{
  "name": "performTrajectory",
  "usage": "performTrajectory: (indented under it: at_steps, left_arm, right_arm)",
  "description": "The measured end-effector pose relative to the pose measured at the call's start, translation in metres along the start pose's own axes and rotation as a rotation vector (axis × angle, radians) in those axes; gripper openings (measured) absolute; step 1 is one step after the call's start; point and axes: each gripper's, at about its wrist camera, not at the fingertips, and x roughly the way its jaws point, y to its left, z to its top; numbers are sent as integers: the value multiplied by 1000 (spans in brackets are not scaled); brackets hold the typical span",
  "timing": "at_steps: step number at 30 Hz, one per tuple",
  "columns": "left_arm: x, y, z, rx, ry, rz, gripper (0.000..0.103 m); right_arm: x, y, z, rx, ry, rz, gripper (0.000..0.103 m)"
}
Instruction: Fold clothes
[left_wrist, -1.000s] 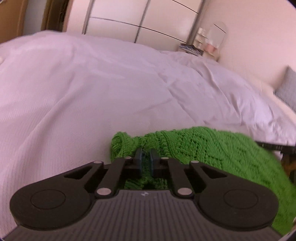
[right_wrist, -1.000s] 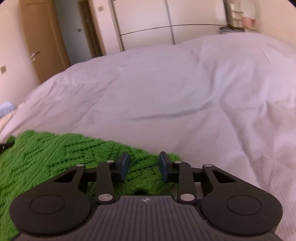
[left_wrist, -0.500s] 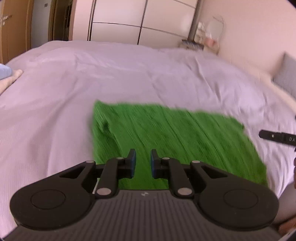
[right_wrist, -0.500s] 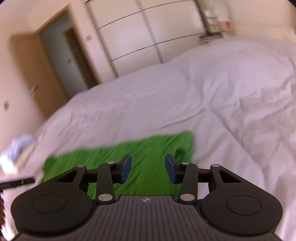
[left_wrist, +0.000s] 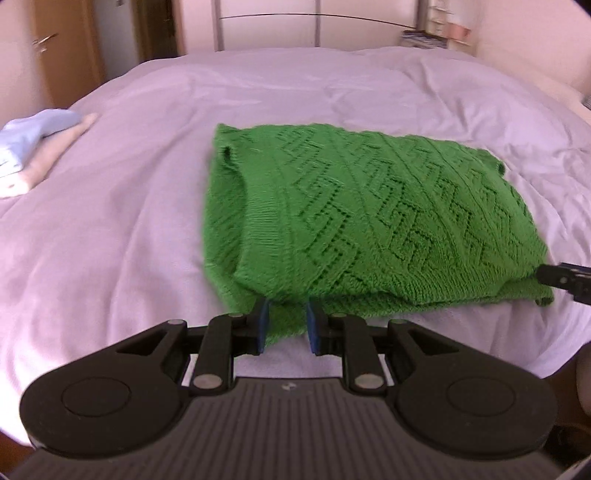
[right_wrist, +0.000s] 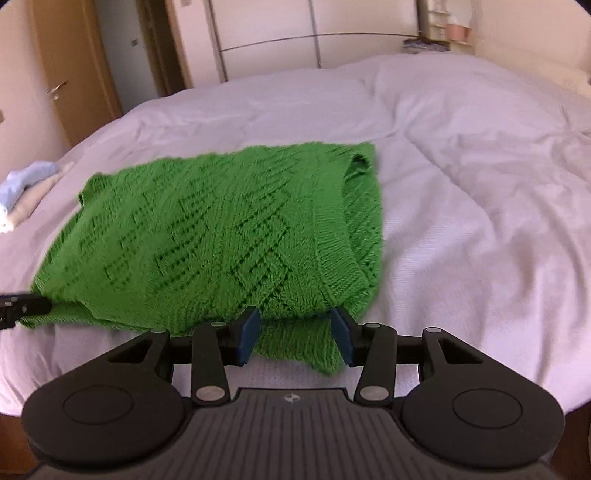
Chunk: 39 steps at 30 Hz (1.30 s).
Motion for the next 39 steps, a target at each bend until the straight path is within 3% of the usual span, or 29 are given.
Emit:
performTrajectory:
  at_steps: [2, 4, 10, 21, 28, 39]
  left_arm:
    - [-15, -1, 1, -4, -5, 17, 27]
    - [-30, -3, 1, -1, -20, 26, 28]
    - [-64, -9, -6, -6, -36, 41, 30]
    - [-89, -18, -20, 19, -55, 38, 34]
    - [-100, -24, -27, 37, -80, 28, 39]
    - [-95, -18, -28, 28, -63, 48, 41]
  right_arm:
    - [-17, 3, 2, 22, -29, 11, 62]
    - [-33, 7, 6, 34, -55, 19, 71]
    - [-64, 22, 10, 33, -88, 35, 81]
    - [-99, 30, 3, 44, -128, 23, 90]
    - [-112, 30, -1, 48, -143, 10, 91]
    - [-101, 40, 1, 38, -124, 35, 93]
